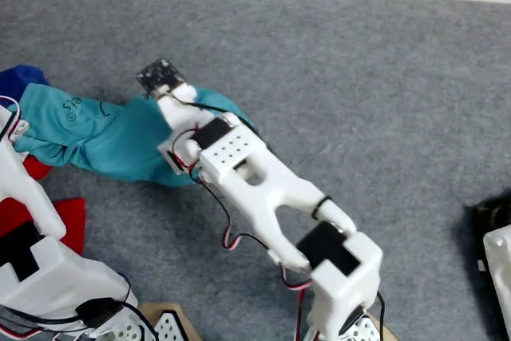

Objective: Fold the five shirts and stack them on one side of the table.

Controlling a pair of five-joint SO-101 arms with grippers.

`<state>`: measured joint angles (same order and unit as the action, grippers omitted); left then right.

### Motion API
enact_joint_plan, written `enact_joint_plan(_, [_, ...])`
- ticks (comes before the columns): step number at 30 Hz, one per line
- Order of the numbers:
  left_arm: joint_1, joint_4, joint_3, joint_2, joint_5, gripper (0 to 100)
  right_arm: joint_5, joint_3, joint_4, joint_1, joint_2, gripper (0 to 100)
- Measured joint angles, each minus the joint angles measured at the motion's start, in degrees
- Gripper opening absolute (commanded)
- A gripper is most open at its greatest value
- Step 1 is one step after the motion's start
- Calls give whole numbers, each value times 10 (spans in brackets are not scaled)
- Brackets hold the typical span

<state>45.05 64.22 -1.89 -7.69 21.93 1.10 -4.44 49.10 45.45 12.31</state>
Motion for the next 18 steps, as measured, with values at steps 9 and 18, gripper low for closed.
enact_joint_plan(9, [-1,0,0,0,0,6,0,-178,4,0,-103,12])
enact_joint_plan(18, [-1,0,0,0,0,6,0,-197,-52,0,-132,249])
